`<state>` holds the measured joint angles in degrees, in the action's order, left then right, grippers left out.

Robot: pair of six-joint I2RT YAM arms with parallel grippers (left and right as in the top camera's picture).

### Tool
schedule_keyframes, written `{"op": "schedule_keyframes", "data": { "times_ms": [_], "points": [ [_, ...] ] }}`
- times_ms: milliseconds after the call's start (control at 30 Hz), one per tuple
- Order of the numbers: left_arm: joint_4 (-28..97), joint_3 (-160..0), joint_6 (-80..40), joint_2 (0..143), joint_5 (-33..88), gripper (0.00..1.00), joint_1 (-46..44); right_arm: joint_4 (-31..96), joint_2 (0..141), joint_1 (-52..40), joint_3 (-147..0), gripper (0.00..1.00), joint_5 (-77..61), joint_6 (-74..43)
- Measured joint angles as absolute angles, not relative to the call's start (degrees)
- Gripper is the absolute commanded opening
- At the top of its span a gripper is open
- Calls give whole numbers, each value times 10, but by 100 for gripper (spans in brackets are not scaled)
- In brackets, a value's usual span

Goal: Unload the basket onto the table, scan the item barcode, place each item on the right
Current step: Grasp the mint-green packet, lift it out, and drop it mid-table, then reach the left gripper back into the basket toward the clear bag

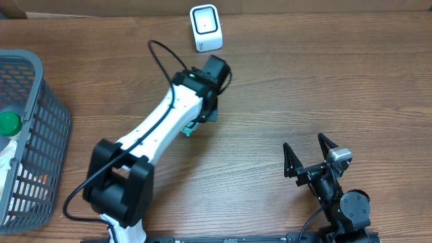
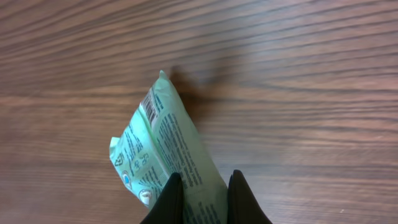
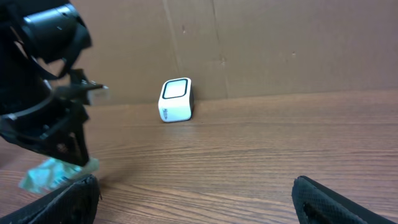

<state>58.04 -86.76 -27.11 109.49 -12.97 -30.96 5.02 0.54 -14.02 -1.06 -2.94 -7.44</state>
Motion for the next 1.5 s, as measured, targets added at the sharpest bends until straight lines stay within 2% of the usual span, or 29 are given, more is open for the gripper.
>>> {"op": "schedule_keyframes", "data": {
  "times_ms": [33,67,100,133,200,400,500,633,667,767,867,967,1100,1300,1500],
  "points": [
    [568,-867,-271,1099,-131,9,-317,50,5,-140,-11,100,-29,-74],
    [554,-867,-271,1101,-131,25,-323,50,5,-140,-11,100,-29,-74],
    [542,-867,-273,1101,-131,47,-327,50,5,-140,-11,100,-29,-74],
    [529,-867,-273,1101,-132,59,-330,50,5,-140,-11,100,-30,-74],
    [511,-867,-273,1101,-131,69,-336,50,5,-140,-11,100,-29,-74],
    [583,-936,-274,1100,-125,72,-334,49,6,-140,-11,100,-30,-74],
    [648,-1028,-270,1096,-122,71,-328,50,6,-140,-11,100,-29,-74],
    [739,-1174,-266,1025,-121,69,-274,50,6,-140,-11,100,-29,-74],
    [764,-1197,-267,1004,-120,70,-252,50,6,-140,-11,100,-29,-74],
    [841,-1228,-273,903,-129,71,-113,50,6,-140,-11,100,-29,-74],
    [888,-1229,-275,853,-128,70,61,50,6,-140,-11,100,-30,-74],
    [892,-1228,-262,850,-101,66,239,50,6,-140,-11,100,-30,-74],
    [870,-1170,-249,860,-57,65,374,50,6,-140,-11,100,-29,-74],
    [751,-981,-219,885,-51,68,457,50,6,-140,-11,100,-29,-74],
    [677,-890,-146,885,-64,70,504,50,6,-140,-11,100,-29,-74]
  ]
}}
